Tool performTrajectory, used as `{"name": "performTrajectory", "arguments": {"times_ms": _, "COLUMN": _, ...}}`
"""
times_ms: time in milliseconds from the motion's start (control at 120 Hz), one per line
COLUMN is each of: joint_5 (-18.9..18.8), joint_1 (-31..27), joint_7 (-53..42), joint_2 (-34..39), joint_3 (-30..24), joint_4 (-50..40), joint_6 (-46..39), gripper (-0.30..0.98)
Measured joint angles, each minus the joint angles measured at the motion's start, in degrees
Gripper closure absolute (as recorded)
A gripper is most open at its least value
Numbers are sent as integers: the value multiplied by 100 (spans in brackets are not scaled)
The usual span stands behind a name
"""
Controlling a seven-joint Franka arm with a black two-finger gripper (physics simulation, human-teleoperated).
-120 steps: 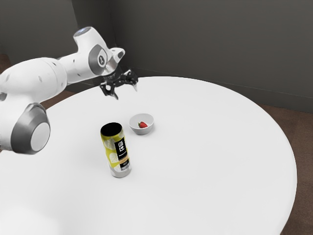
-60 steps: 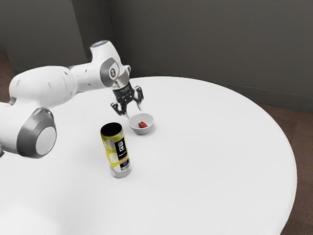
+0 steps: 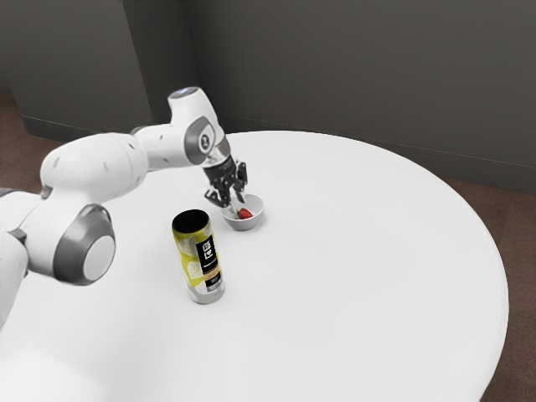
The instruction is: Take strawberry from the bowl
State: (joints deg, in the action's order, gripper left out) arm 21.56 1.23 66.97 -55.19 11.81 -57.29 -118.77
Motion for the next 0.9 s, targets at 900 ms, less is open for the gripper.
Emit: {"name": "performTrajectory", "arguments": {"times_ms": 900, "joint_5": 13, "joint_1": -2, "joint_7": 1027, "joint_2": -278, "joint_3": -89, "joint_4": -31, "joint_6": -507, "gripper": 47}}
